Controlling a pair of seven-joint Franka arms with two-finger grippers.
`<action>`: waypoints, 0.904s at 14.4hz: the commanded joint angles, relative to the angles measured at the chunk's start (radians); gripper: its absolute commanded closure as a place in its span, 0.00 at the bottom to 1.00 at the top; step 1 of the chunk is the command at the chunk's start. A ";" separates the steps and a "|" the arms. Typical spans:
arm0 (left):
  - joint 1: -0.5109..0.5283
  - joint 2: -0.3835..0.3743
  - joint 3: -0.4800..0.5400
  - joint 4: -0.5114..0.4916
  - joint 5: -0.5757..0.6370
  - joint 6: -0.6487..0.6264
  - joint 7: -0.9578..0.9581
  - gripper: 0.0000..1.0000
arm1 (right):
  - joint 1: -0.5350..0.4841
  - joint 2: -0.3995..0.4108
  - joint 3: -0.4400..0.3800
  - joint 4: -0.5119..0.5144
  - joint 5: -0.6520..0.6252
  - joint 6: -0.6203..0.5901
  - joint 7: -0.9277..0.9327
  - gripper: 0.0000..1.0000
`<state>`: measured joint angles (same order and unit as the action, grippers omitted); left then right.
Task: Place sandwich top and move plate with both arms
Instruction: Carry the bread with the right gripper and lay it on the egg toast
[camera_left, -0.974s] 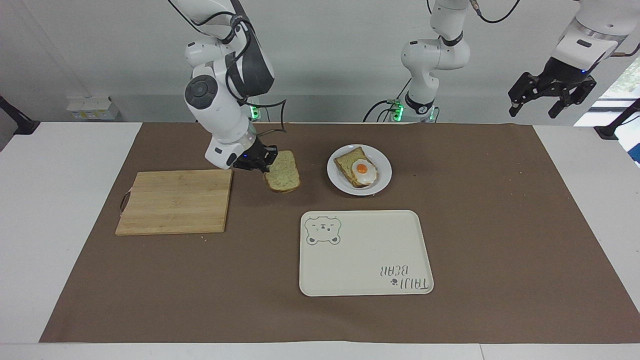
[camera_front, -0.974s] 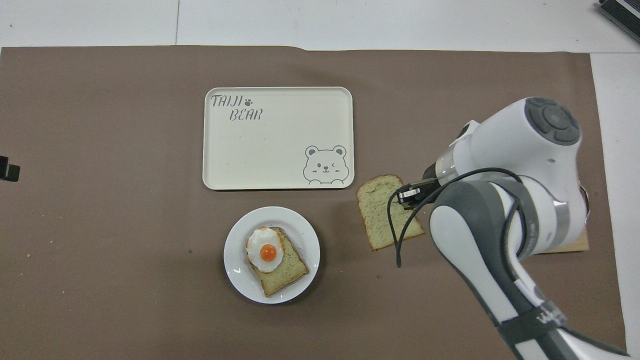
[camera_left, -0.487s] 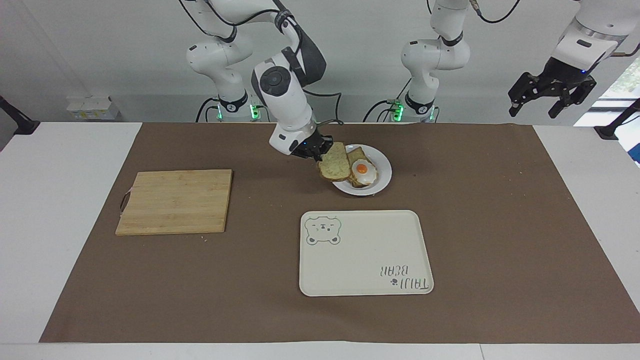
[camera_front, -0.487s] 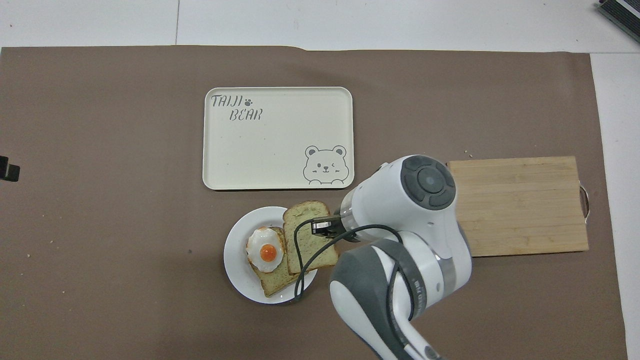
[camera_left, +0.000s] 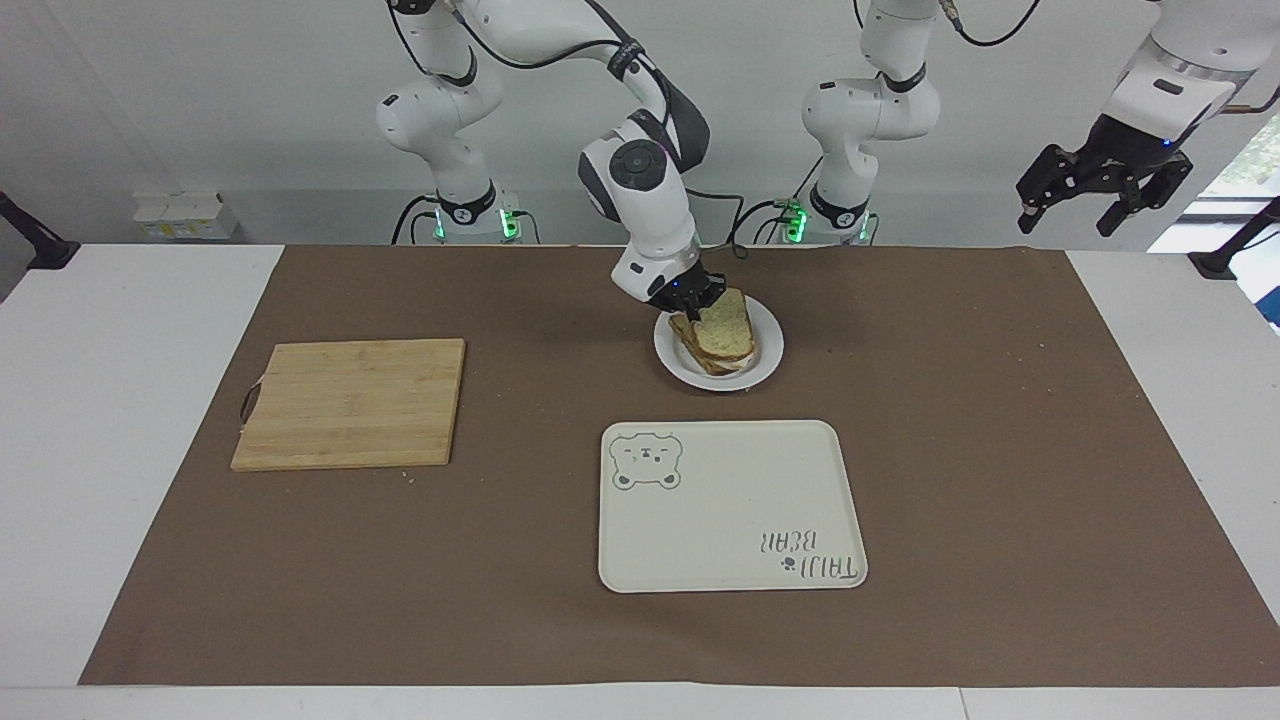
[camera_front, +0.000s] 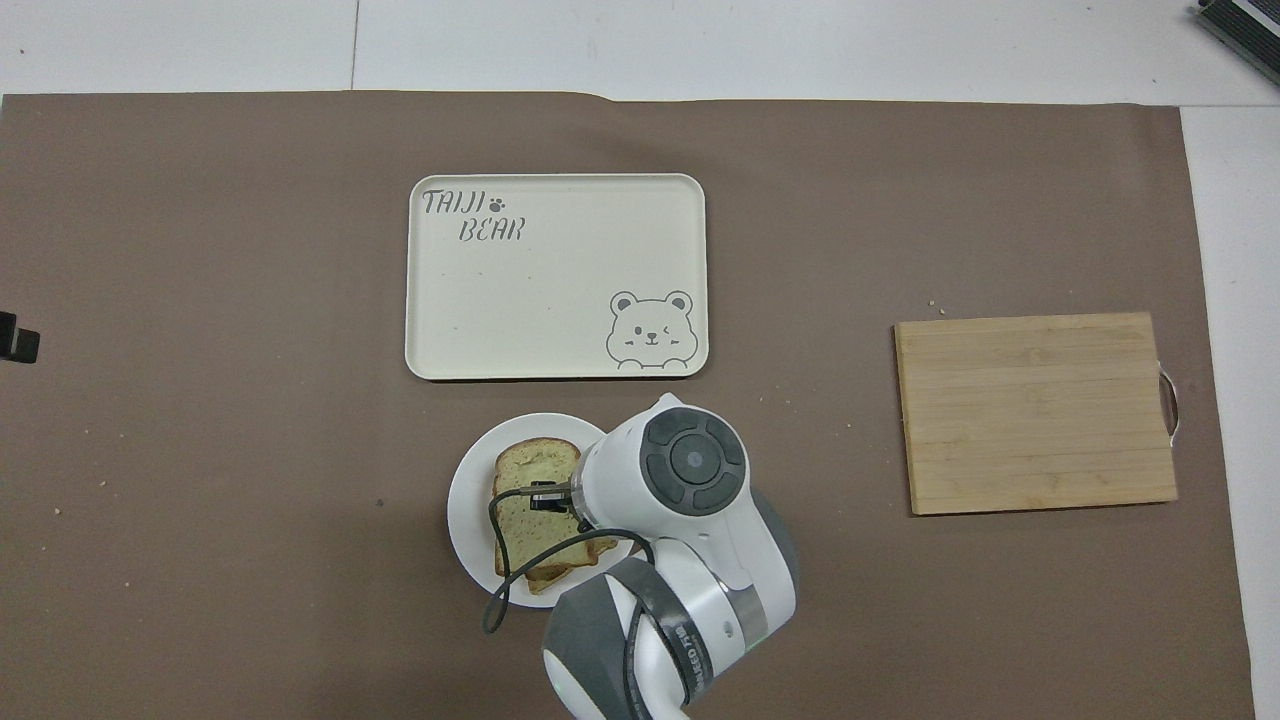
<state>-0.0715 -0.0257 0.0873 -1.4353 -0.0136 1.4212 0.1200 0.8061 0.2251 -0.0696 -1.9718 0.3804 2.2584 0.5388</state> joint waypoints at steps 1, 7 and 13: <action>0.015 -0.016 -0.014 -0.014 0.012 -0.001 -0.006 0.00 | 0.005 0.013 -0.004 -0.025 0.028 0.029 0.004 1.00; 0.015 -0.016 -0.014 -0.014 0.012 -0.001 -0.006 0.00 | 0.010 0.043 -0.006 -0.035 0.023 0.090 -0.037 0.14; 0.015 -0.016 -0.014 -0.014 0.012 -0.001 -0.006 0.00 | -0.083 -0.024 -0.018 -0.007 -0.046 0.000 -0.043 0.00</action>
<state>-0.0715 -0.0257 0.0873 -1.4353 -0.0136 1.4212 0.1200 0.7823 0.2505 -0.0900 -1.9854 0.3674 2.3113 0.5244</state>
